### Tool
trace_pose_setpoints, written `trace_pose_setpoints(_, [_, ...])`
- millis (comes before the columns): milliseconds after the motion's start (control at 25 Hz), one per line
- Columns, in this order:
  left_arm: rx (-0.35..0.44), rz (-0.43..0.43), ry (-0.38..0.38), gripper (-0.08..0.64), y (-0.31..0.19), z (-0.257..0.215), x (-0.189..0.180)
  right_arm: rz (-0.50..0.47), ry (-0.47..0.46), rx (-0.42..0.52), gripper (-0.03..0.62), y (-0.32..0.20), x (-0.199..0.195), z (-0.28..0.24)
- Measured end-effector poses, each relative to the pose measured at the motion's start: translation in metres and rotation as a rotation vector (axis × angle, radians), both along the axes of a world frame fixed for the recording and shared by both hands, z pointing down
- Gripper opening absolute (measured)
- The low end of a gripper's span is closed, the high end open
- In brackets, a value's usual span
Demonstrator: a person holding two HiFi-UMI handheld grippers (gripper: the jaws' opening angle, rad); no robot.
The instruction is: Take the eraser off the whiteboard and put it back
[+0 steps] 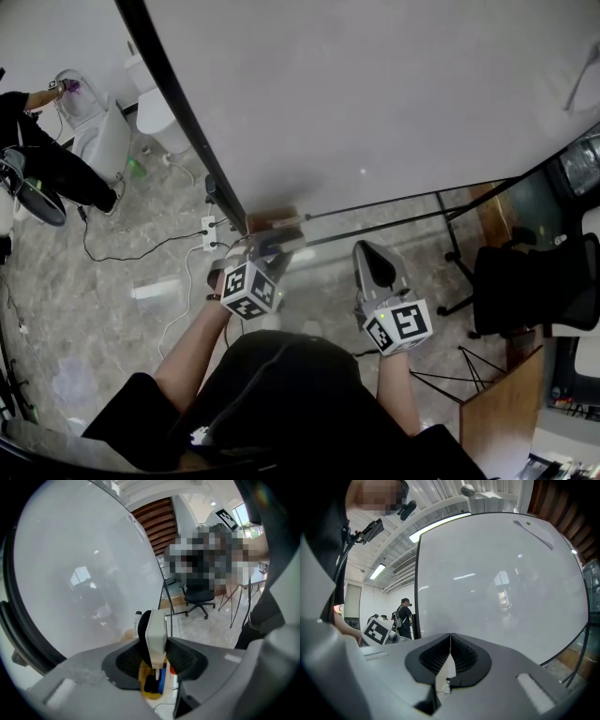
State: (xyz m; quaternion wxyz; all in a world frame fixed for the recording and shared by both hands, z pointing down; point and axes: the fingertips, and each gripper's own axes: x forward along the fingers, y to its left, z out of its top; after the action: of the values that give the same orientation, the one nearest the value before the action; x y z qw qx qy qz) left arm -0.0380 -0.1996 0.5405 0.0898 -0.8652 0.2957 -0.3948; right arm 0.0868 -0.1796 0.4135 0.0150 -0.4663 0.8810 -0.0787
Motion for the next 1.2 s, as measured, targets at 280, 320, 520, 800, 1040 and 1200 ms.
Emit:
trace_pose_setpoints(280, [0.042,-0.032,0.047,0.161,0.002,-0.017,-0.001,-0.026,-0.002,0.008,0.011,0.003,-0.003,-0.001])
trace_pose_setpoints(320, [0.048,-0.037,0.053,0.161,0.003,-0.019,-0.002,-0.029,-0.003,0.009,0.011,0.004,-0.004,-0.002])
trace_pose_setpoints(520, [0.060,-0.059,0.091,0.160,0.009,-0.028,-0.003,-0.049,-0.001,0.014,0.011,0.009,-0.006,-0.002])
trace_pose_setpoints(800, [0.091,-0.101,0.173,0.160,0.018,-0.047,-0.010,-0.078,-0.012,0.025,0.011,0.014,-0.014,-0.008])
trace_pose_setpoints(1040, [0.101,-0.157,0.272,0.160,0.023,-0.063,-0.020,-0.112,-0.006,0.029,0.011,0.018,-0.025,-0.008])
trace_pose_setpoints(1200, [0.109,-0.184,0.357,0.160,0.027,-0.080,-0.026,-0.129,-0.004,0.029,0.011,0.021,-0.029,-0.010])
